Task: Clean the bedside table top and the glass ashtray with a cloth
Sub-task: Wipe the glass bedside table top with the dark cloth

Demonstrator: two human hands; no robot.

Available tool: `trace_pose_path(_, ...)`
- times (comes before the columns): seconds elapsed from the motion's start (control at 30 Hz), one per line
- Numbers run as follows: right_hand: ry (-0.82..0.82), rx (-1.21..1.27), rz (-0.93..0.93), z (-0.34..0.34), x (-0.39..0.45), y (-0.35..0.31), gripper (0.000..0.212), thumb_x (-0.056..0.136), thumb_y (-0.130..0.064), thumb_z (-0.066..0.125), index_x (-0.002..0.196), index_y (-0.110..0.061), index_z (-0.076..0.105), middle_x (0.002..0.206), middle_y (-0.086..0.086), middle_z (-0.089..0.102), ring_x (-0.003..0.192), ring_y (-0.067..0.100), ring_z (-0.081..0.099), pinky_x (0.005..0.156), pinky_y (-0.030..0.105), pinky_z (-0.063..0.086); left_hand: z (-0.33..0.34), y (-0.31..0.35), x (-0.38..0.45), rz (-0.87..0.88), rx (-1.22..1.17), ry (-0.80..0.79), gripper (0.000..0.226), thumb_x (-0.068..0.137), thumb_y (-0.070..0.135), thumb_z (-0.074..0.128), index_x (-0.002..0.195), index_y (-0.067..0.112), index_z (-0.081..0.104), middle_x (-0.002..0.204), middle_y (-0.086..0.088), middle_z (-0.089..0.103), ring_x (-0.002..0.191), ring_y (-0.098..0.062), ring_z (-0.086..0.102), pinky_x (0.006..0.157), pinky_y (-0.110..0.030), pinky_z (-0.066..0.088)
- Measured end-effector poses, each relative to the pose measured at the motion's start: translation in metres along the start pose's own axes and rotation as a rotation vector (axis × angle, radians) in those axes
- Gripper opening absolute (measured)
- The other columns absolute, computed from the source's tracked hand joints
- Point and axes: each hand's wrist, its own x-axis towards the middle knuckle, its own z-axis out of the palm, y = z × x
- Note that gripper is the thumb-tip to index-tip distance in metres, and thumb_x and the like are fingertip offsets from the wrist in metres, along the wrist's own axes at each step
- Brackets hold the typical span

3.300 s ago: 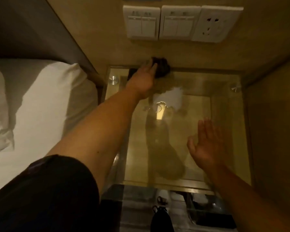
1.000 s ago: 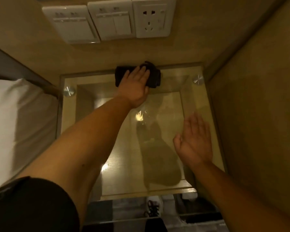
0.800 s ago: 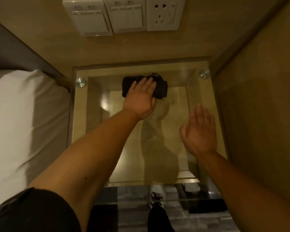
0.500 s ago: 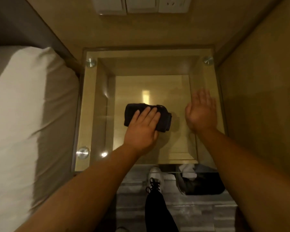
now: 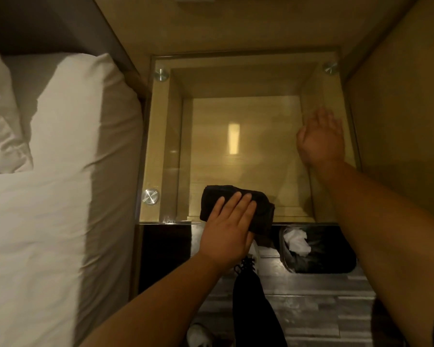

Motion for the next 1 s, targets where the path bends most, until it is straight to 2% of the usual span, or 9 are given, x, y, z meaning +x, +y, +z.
trace_pose_path(0.33, -0.034, 0.042, -0.008, -0.002, 0.002, 0.002, 0.065, 0.093, -0.039, 0.016, 0.15, -0.008, 0.018, 0.159, 0.014, 0.015, 0.147, 0.028, 0.01, 0.119, 0.044, 0.005, -0.006, 0.001, -0.014, 0.002, -0.013, -0.006, 0.056, 0.087, 0.043, 0.039, 0.136, 0.02, 0.052, 0.143, 0.0, 0.051, 0.136, -0.02, 0.042, 0.113, -0.046, 0.024)
trace_pose_path(0.47, -0.104, 0.059, -0.008, -0.007, -0.013, 0.005, 0.059, 0.099, -0.037, 0.026, 0.151, -0.01, 0.017, 0.159, 0.013, 0.013, 0.147, 0.029, 0.008, 0.119, 0.046, 0.006, -0.016, -0.001, -0.016, 0.014, -0.045, -0.047, 0.056, 0.087, 0.043, 0.036, 0.135, 0.02, 0.053, 0.142, 0.001, 0.052, 0.136, -0.019, 0.042, 0.112, -0.042, 0.022)
trace_pose_path(0.57, -0.171, 0.055, -0.033, -0.011, -0.043, 0.005, 0.062, 0.1, -0.041, 0.03, 0.151, -0.012, 0.013, 0.16, 0.014, 0.01, 0.147, 0.03, 0.008, 0.119, 0.045, 0.006, -0.027, -0.001, -0.021, 0.033, -0.1, -0.084, 0.059, 0.091, 0.042, 0.028, 0.143, 0.02, 0.043, 0.152, 0.0, 0.04, 0.143, -0.018, 0.028, 0.116, -0.038, 0.01)
trace_pose_path(0.67, -0.276, 0.168, -0.046, -0.025, -0.083, -0.002, 0.066, 0.098, -0.05, 0.033, 0.151, -0.014, 0.019, 0.16, 0.012, 0.012, 0.146, 0.028, 0.01, 0.119, 0.042, 0.009, -0.039, -0.003, -0.028, 0.039, -0.179, -0.161, 0.053, 0.098, 0.039, 0.032, 0.148, 0.021, 0.033, 0.157, 0.004, 0.028, 0.146, -0.014, 0.016, 0.118, -0.036, 0.003)
trace_pose_path(0.7, -0.303, 0.229, -0.059, -0.03, -0.099, -0.006, 0.066, 0.096, -0.051, 0.037, 0.15, -0.016, 0.023, 0.16, 0.01, 0.013, 0.146, 0.027, 0.011, 0.118, 0.042, 0.011, -0.044, -0.003, -0.031, 0.042, -0.203, -0.182, 0.051, 0.099, 0.037, 0.035, 0.147, 0.021, 0.035, 0.156, 0.003, 0.031, 0.145, -0.014, 0.02, 0.118, -0.036, 0.007)
trace_pose_path(0.77, -0.359, 0.369, -0.093, -0.045, -0.137, -0.015, 0.065, 0.093, -0.05, 0.046, 0.148, -0.02, 0.029, 0.159, 0.003, 0.017, 0.146, 0.022, 0.013, 0.116, 0.037, 0.013, -0.056, -0.005, -0.039, 0.032, -0.302, -0.219, 0.044, 0.097, 0.035, 0.037, 0.137, 0.021, 0.048, 0.141, -0.003, 0.051, 0.134, -0.022, 0.04, 0.111, -0.036, 0.025)
trace_pose_path(0.83, -0.436, 0.506, -0.13, -0.064, -0.177, -0.026, 0.064, 0.09, -0.046, 0.055, 0.146, -0.023, 0.033, 0.157, -0.003, 0.023, 0.144, 0.015, 0.018, 0.113, 0.031, 0.016, -0.072, -0.008, -0.048, 0.013, -0.426, -0.273, 0.035, 0.096, 0.032, 0.039, 0.122, 0.018, 0.057, 0.116, -0.01, 0.065, 0.11, -0.029, 0.057, 0.087, -0.032, 0.038)
trace_pose_path(0.87, -0.484, 0.564, -0.15, -0.074, -0.198, -0.033, 0.066, 0.088, -0.046, 0.059, 0.146, -0.026, 0.034, 0.155, -0.005, 0.027, 0.143, 0.013, 0.022, 0.113, 0.029, 0.019, -0.08, -0.008, -0.054, 0.012, -0.465, -0.317, 0.032, 0.096, 0.029, 0.041, 0.121, 0.017, 0.057, 0.112, -0.012, 0.066, 0.104, -0.031, 0.059, 0.081, -0.031, 0.039)
trace_pose_path(1.0, -0.641, 0.623, -0.239, -0.111, -0.263, -0.059, 0.074, 0.082, -0.041, 0.07, 0.145, -0.028, 0.033, 0.149, -0.007, 0.037, 0.136, 0.01, 0.035, 0.11, 0.024, 0.029, -0.115, -0.001, -0.077, 0.047, -0.455, -0.482, 0.032, 0.098, 0.029, 0.04, 0.121, 0.014, 0.056, 0.113, -0.015, 0.064, 0.1, -0.029, 0.057, 0.078, -0.03, 0.04)
